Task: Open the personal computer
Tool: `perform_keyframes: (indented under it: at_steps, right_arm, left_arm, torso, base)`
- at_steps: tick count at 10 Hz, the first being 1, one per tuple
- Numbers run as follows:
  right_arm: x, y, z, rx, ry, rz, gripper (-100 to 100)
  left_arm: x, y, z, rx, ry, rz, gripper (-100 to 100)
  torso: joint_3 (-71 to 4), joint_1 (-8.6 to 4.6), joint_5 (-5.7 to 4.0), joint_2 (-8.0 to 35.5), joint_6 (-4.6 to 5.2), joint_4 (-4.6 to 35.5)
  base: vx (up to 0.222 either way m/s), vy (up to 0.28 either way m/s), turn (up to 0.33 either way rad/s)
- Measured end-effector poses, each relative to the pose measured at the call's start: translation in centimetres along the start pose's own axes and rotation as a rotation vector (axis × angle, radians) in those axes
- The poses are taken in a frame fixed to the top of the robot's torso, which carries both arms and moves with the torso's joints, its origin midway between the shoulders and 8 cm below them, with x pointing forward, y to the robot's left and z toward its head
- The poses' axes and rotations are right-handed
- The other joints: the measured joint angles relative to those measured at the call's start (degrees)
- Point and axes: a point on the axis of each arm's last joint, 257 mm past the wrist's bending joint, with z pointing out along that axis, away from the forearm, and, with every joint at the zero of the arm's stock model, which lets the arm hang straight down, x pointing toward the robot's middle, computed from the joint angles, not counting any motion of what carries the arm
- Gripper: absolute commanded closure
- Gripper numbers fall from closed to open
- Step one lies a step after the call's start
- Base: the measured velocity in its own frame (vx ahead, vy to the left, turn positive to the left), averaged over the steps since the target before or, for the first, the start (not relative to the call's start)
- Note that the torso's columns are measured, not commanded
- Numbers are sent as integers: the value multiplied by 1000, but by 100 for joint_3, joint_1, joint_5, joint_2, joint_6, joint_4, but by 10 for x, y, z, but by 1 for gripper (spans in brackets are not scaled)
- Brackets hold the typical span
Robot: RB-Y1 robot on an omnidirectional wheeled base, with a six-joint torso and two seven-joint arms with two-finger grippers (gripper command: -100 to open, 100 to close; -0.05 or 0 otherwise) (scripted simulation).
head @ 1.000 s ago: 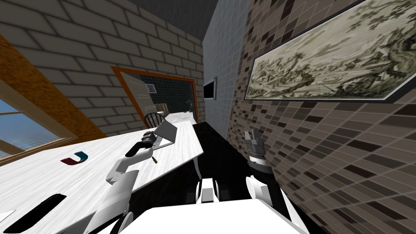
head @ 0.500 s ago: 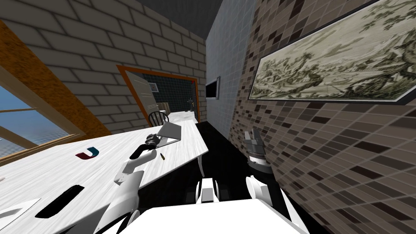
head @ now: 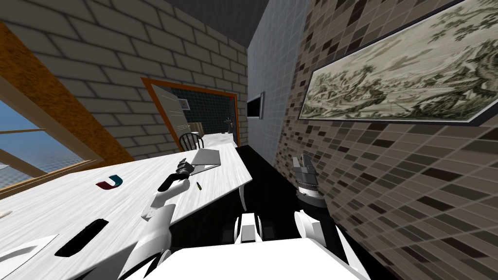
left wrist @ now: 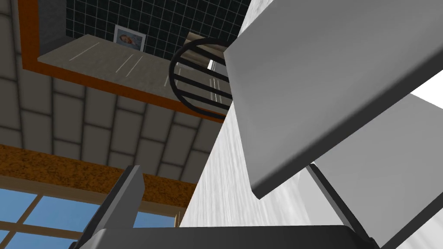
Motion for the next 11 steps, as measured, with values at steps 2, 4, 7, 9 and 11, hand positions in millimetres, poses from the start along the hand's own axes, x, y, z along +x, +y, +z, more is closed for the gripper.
perform_keyframes:
  at_steps: [2, 4, 7, 9, 11]
  right_arm:
    - [0, 0, 0, 0, 0, 0, 0]
    - [0, 0, 0, 0, 0, 0, 0]
    - [0, 0, 0, 0, 0, 0, 0]
    - [0, 0, 0, 0, 0, 0, 0]
    - [0, 0, 0, 0, 0, 0, 0]
  left_arm:
    - [-1, -9, 0, -8, -5, 1, -100]
    - [2, -26, 2, -5, -6, 1, -100]
    - [0, -31, 0, -11, -9, 0, 0]
    - [-1, -28, 0, -17, -11, 0, 0]
    - [-1, -28, 0, -18, -11, 1, 0]
  torso:
    - [4, 13, -3, 7, 1, 9]
    - [10, 23, 0, 17, -3, 11]
    - [5, 28, 4, 8, -2, 7]
    - [6, 21, 0, 10, -2, 8]
    - [8, 27, 11, 10, -7, 1]
  base:
    - [1, -28, -11]
    - [-6, -22, -15]
    - [-1, -3, 0]
    - [0, 0, 0]
    - [0, 0, 0]
